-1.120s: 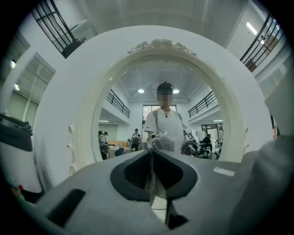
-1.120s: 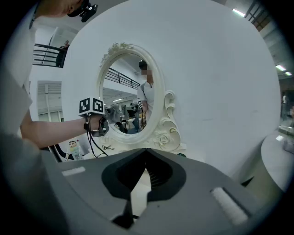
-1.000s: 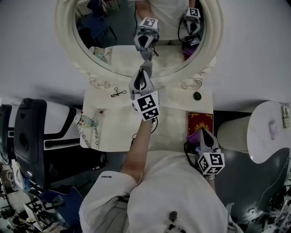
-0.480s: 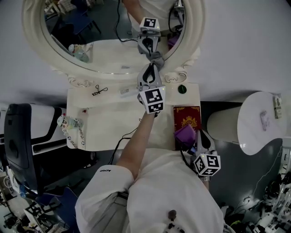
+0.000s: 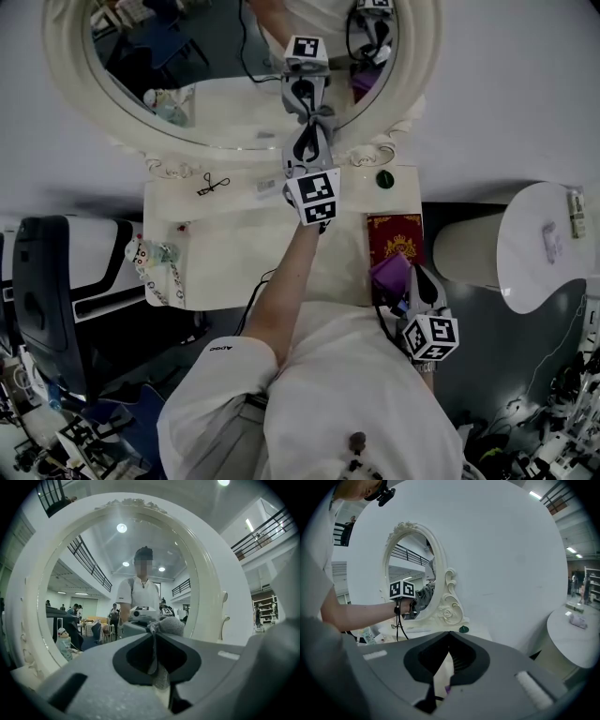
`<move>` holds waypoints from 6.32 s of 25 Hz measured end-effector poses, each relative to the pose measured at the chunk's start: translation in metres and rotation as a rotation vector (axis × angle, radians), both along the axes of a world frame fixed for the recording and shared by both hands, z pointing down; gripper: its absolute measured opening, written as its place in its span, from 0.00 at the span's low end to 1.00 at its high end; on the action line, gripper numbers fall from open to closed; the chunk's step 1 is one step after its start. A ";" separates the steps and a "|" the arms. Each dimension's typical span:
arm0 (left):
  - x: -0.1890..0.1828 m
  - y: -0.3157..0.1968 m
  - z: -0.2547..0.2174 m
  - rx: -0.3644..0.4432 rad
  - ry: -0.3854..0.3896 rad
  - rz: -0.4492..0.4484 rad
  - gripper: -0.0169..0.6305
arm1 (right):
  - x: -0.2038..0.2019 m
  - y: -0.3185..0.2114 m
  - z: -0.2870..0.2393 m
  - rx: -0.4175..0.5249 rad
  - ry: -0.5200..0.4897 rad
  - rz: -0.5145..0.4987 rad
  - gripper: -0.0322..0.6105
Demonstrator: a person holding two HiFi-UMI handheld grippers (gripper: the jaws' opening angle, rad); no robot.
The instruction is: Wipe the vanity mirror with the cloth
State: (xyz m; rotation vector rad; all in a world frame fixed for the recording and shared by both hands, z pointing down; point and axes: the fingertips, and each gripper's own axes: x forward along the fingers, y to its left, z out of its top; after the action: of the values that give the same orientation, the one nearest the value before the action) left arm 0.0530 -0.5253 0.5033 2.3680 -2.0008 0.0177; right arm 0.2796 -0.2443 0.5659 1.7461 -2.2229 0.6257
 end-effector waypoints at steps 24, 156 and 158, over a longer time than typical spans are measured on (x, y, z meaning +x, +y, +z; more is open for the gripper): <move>-0.256 0.016 0.015 -0.067 0.032 -0.326 0.06 | -0.127 -0.013 -0.005 -0.003 -0.015 -0.101 0.06; -0.201 0.384 -0.029 -0.070 0.230 0.372 0.06 | -0.336 0.094 -0.064 0.209 -0.253 -0.439 0.06; -0.201 0.384 -0.031 -0.061 0.235 0.374 0.06 | -0.339 0.096 -0.065 0.213 -0.247 -0.448 0.06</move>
State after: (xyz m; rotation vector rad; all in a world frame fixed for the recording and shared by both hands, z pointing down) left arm -0.1484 -0.1412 0.4724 2.5297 -1.4194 -0.1753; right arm -0.0592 -0.1483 0.5010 1.2297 -2.8188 0.5370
